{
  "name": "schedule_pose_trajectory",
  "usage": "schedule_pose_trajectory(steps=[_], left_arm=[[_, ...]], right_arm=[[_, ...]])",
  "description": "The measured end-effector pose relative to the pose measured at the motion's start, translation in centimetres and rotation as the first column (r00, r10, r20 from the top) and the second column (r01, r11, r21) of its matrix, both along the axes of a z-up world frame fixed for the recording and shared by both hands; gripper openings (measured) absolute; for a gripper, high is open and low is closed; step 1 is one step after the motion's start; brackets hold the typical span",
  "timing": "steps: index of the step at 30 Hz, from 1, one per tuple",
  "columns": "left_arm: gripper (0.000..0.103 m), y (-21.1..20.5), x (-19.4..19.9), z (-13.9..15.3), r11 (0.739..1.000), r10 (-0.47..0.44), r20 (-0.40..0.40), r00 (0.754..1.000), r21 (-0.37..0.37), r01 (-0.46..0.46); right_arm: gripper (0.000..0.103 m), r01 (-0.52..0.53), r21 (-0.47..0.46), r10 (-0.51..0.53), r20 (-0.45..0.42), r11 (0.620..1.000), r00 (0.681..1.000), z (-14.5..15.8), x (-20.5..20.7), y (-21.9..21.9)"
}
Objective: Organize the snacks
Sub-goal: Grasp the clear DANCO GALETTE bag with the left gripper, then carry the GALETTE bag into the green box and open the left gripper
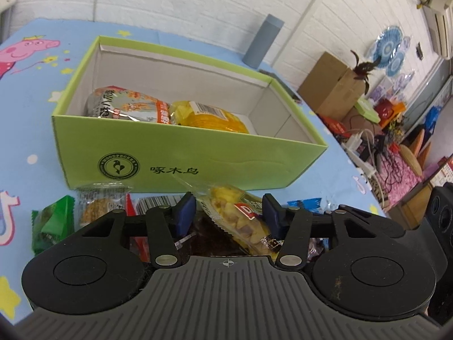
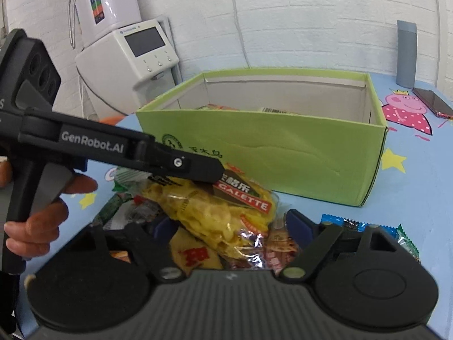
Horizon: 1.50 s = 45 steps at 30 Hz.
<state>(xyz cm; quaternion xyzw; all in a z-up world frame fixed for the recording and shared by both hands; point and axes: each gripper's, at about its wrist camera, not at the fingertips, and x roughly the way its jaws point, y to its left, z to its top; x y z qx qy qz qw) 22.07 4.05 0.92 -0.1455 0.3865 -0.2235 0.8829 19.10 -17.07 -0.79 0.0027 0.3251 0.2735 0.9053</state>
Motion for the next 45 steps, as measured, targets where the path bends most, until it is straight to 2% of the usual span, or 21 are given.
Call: schedule_pose_trajectory(steps=[3, 5, 8, 12, 15, 17, 21, 23, 24, 25, 26, 27, 29, 30, 33, 37, 40, 45], left_arm=[[0.026, 0.5, -1.3, 0.9, 0.999, -0.012, 0.006, 1.0, -0.038, 0.012], [0.026, 1.0, -2.4, 1.1, 0.998, -0.012, 0.003, 1.0, -0.061, 0.012], [0.029, 1.7, -4.1, 0.2, 0.999, -0.013, -0.006, 1.0, -0.036, 0.013], [0.029, 3.0, -5.9, -0.8, 0.999, -0.01, -0.021, 1.0, -0.031, 0.009], [0.029, 3.6, -6.6, -1.0, 0.999, -0.027, -0.014, 1.0, -0.027, 0.027], [0.033, 3.8, -6.8, -0.9, 0.999, -0.034, -0.009, 0.999, -0.028, 0.034], [0.069, 3.8, -7.7, -0.6, 0.999, -0.012, 0.019, 1.0, -0.032, 0.012], [0.066, 3.4, -7.8, -0.7, 1.0, -0.002, 0.025, 1.0, -0.013, 0.002], [0.059, 3.2, -7.8, -0.9, 1.0, -0.001, 0.019, 1.0, -0.003, 0.001], [0.048, 3.0, -7.8, -1.1, 1.0, -0.003, 0.017, 1.0, 0.005, 0.003], [0.042, 2.9, -7.9, -1.2, 1.0, -0.012, 0.021, 1.0, 0.015, 0.011], [0.033, 2.8, -8.0, -1.1, 1.0, -0.017, 0.025, 1.0, 0.019, 0.017], [0.024, 2.9, -8.3, -0.8, 1.0, -0.002, 0.026, 1.0, 0.018, 0.002], [0.018, 3.0, -8.4, -0.6, 1.0, -0.006, 0.026, 1.0, 0.002, 0.006], [0.017, 3.1, -8.2, 0.5, 0.999, 0.0, 0.025, 1.0, -0.033, 0.001], [0.017, 2.4, -6.1, 2.9, 0.999, 0.012, 0.054, 0.998, -0.044, -0.01], [0.017, 1.3, -3.1, 5.5, 1.0, 0.012, 0.096, 0.995, -0.024, -0.01], [0.017, -1.0, 3.4, 8.7, 1.0, 0.002, 0.135, 0.991, 0.025, -0.005]], right_arm=[[0.08, -0.023, -0.027, 0.025, 0.058, 0.999, 0.998, 1.0, -2.1, 0.6], [0.084, -0.044, -0.018, 0.045, 0.064, 0.999, 0.997, 1.5, -3.3, 0.8], [0.091, -0.051, -0.037, 0.054, 0.068, 0.998, 0.996, 1.3, -5.2, 0.7], [0.093, -0.025, 0.008, 0.024, 0.037, 1.0, 0.999, 0.6, -7.7, -0.4], [0.093, -0.005, 0.088, 0.005, 0.008, 0.996, 1.0, 0.3, -9.0, -1.4], [0.093, 0.005, 0.123, -0.004, -0.011, 0.992, 1.0, 0.3, -8.7, -1.8], [0.093, 0.02, 0.144, -0.016, -0.029, 0.989, 0.999, 0.1, -7.2, -2.0], [0.093, 0.013, 0.172, 0.0, -0.077, 0.985, 0.997, -0.5, -5.9, -1.8], [0.094, 0.011, 0.18, 0.006, -0.094, 0.984, 0.996, -0.9, -5.5, -1.6], [0.094, 0.016, 0.166, 0.0, -0.091, 0.986, 0.996, -1.0, -5.5, -1.3], [0.092, 0.014, 0.15, -0.002, -0.076, 0.989, 0.997, -0.9, -5.7, -0.9], [0.089, 0.0, 0.147, 0.009, -0.061, 0.989, 0.998, -0.6, -6.2, -0.6], [0.085, -0.03, 0.138, 0.036, -0.037, 0.99, 0.999, 0.1, -7.2, 0.2], [0.085, -0.033, 0.099, 0.034, -0.007, 0.995, 0.999, 0.6, -7.9, 0.8], [0.084, -0.042, 0.041, 0.039, 0.071, 0.998, 0.997, 2.1, -9.3, 1.7], [0.085, -0.03, 0.02, 0.028, 0.117, 0.999, 0.993, 3.9, -8.1, 1.6], [0.085, -0.021, 0.007, 0.02, 0.152, 1.0, 0.988, 5.8, -5.7, 1.3], [0.084, 0.015, -0.04, -0.007, 0.194, 0.999, 0.981, 8.7, 0.9, 0.5]])
